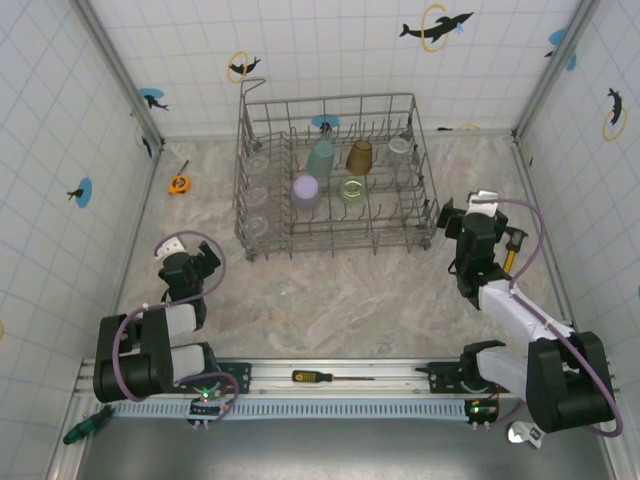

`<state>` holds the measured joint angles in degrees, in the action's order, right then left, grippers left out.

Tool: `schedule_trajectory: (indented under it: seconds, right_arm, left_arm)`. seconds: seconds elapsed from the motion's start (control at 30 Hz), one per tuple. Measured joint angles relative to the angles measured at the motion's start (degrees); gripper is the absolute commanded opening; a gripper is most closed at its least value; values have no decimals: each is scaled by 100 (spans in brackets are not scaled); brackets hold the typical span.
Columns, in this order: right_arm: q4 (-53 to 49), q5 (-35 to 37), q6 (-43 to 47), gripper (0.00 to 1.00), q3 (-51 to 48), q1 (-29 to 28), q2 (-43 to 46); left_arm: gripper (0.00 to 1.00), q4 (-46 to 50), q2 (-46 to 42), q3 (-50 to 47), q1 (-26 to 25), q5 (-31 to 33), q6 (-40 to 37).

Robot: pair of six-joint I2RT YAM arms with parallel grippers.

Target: Load the cups into the dish rack

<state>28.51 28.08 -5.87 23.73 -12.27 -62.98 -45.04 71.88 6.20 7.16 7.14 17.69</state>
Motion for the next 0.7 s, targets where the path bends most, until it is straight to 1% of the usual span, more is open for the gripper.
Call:
schedule_trajectory:
  seconds: [0.13, 0.27, 0.47, 0.57, 0.67, 0.7]
  right_arm:
    - [313, 175, -15, 100, -247, 28, 0]
    - [328, 293, -33, 100, -553, 118, 0]
    - [562, 356, -72, 100, -962, 382, 74]
    - [691, 339, -146, 100, -1086, 490, 107]
    - [831, 304, -229, 100, -1220, 549, 107]
    - [903, 291, -245, 100, -1281, 555, 101]
  left_arm:
    - [97, -756, 2, -328, -35, 9, -278]
    - [97, -1132, 109, -463, -37, 79, -420]
    - [97, -2210, 734, -579, -55, 37, -575]
    - [98, -2601, 861, -579, -151, -101, -723]
    - [98, -3174, 1381, -579, -245, -273, -879]
    - [98, -3178, 1460, -579, -262, -330, -920]
